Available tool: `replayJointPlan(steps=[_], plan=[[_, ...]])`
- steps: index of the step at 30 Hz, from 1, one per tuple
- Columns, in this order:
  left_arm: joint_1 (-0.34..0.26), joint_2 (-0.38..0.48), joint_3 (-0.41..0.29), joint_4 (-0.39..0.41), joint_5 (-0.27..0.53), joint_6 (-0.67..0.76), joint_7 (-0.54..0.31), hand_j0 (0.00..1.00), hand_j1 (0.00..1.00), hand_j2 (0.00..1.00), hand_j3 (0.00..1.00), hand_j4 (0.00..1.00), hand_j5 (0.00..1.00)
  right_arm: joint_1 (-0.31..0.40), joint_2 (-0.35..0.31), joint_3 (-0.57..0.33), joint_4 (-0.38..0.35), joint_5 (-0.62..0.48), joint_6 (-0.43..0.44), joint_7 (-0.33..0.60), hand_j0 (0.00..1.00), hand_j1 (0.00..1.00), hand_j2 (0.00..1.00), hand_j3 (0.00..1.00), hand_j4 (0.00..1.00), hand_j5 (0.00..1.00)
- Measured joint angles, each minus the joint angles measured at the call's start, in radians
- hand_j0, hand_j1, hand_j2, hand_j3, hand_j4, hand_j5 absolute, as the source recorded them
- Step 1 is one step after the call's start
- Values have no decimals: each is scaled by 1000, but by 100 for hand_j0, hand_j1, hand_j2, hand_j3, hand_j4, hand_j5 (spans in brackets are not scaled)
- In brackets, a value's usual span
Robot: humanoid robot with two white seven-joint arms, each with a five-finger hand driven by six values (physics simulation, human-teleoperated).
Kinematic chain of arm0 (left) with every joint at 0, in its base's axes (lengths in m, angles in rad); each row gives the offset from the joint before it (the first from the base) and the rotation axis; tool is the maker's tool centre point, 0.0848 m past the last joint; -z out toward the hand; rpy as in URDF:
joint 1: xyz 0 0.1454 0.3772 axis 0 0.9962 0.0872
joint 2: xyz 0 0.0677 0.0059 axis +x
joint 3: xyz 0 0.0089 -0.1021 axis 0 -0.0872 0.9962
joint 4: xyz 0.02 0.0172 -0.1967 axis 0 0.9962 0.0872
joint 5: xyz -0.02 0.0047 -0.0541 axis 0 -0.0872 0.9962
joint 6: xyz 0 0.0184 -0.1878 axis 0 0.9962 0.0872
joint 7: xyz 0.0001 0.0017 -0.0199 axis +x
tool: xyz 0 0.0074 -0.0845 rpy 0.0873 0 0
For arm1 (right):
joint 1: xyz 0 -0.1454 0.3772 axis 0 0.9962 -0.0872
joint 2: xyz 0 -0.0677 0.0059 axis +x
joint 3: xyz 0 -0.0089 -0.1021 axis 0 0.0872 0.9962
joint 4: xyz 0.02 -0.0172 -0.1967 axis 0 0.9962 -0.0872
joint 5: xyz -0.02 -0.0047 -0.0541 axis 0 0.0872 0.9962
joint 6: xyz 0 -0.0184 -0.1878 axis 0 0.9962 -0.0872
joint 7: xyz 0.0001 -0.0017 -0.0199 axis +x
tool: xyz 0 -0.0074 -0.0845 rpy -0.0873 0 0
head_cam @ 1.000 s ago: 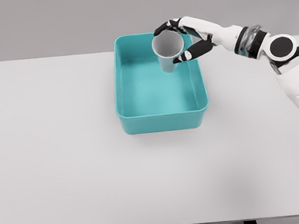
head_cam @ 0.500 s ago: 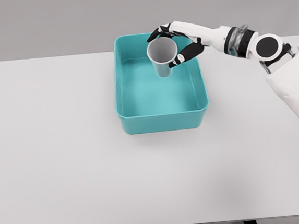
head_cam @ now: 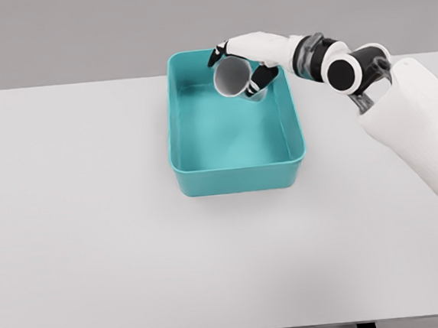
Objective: Put the paper cup into the basket with your right arm
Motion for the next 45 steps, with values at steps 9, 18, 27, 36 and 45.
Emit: replayJointPlan(steps=[9,18,27,36,45], plan=[[0,0,0,0,0,0,0,100,100,100,100,100,100,-6,5,37,-28,-11,1,0,100,100,100,100,100,100],[0,0,0,0,0,0,0,100,100,100,100,100,100,201,-150,-268,-84,-466,-220,0,100,100,100,100,100,100],[0,0,0,0,0,0,0,100,100,100,100,100,100,509,-271,-685,-48,-537,-346,0,100,100,100,100,100,100],[0,0,0,0,0,0,0,100,100,100,100,100,100,543,-258,-756,-29,-476,-367,0,100,100,100,100,100,100],[0,0,0,0,0,0,0,100,100,100,100,100,100,548,-234,-758,-28,-458,-366,0,100,100,100,100,100,100]])
